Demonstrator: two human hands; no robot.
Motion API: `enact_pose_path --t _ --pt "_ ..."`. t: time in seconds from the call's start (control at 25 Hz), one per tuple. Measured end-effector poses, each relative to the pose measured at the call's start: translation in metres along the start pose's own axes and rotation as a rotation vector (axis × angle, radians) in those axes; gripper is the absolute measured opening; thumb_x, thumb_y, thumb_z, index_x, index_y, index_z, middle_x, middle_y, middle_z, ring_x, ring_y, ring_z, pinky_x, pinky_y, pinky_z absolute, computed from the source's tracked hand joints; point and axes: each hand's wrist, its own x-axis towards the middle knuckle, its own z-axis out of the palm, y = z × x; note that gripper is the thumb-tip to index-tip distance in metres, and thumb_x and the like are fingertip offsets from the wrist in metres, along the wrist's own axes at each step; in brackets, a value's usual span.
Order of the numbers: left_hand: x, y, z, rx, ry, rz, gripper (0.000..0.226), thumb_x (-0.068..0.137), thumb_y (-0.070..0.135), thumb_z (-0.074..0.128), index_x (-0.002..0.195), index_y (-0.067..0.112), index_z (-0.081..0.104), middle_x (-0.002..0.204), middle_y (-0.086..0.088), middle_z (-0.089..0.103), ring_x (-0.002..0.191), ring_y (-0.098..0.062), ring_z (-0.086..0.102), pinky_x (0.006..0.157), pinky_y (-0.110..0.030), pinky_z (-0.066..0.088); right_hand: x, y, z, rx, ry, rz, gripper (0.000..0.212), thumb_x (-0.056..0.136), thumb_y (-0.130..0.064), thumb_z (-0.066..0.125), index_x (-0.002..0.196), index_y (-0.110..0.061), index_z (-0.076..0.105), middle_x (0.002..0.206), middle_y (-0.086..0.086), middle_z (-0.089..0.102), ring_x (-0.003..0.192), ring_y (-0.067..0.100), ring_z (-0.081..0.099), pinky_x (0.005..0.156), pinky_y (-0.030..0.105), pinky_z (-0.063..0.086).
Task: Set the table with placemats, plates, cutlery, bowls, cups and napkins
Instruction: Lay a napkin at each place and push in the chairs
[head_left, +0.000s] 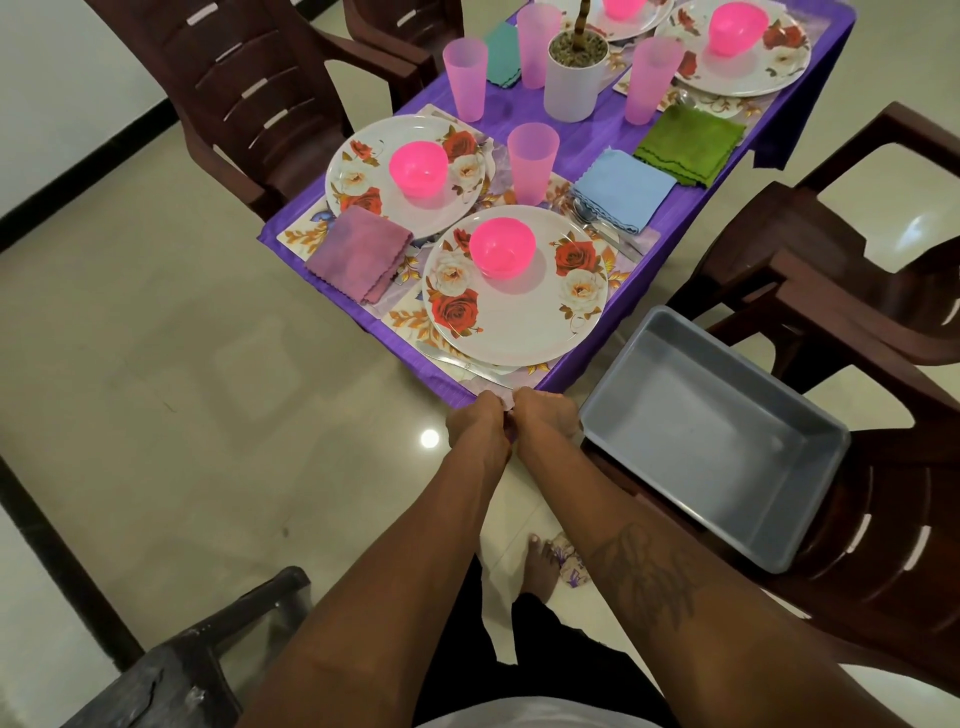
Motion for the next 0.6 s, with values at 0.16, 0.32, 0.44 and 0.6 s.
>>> enact_pose_path --t 0.16,0.32,0.44,0.6 --pt "0.013 -0.005 0.002 -0.030 -0.002 0.011 0.040 0.079 0.024 0.086 0.107 0.011 0.061 0.104 -0.011 0.070 0.086 -0.024 0.071 0.076 -0.033 0.061 0.009 0.002 0.001 0.013 -0.055 0.056 0.066 0.079 -0.025 0.083 0.137 -0.013 0.056 0.126 0.010 0.068 0.100 0.027 0.071 0.087 0.039 0.063" --pt "0.030 -0.005 -0.004 -0.038 0.035 0.028 0.040 0.074 0.024 0.090 0.099 0.011 0.062 0.094 -0.010 0.071 0.082 -0.024 0.073 0.072 -0.036 0.064 0.020 0.005 0.001 0.072 -0.141 0.067 0.073 0.071 -0.020 0.087 0.136 -0.009 0.057 0.113 0.010 0.072 0.090 0.025 0.074 0.074 0.040 0.066" --pt "0.041 -0.005 -0.011 0.006 0.081 0.047 0.049 0.071 0.024 0.092 0.105 0.008 0.062 0.104 -0.010 0.071 0.089 -0.027 0.074 0.074 -0.033 0.063 0.020 0.010 -0.001 0.080 -0.203 0.063 0.063 0.078 -0.015 0.086 0.133 -0.006 0.056 0.107 0.012 0.073 0.079 0.020 0.076 0.072 0.038 0.066" --pt "0.050 -0.012 -0.016 0.045 0.083 0.065 0.048 0.071 0.025 0.092 0.107 0.008 0.065 0.104 -0.011 0.072 0.090 -0.027 0.073 0.081 -0.036 0.064 0.021 0.021 0.001 0.029 -0.250 0.050 0.051 0.083 -0.020 0.085 0.124 -0.005 0.059 0.099 0.011 0.074 0.073 0.019 0.076 0.076 0.039 0.066"
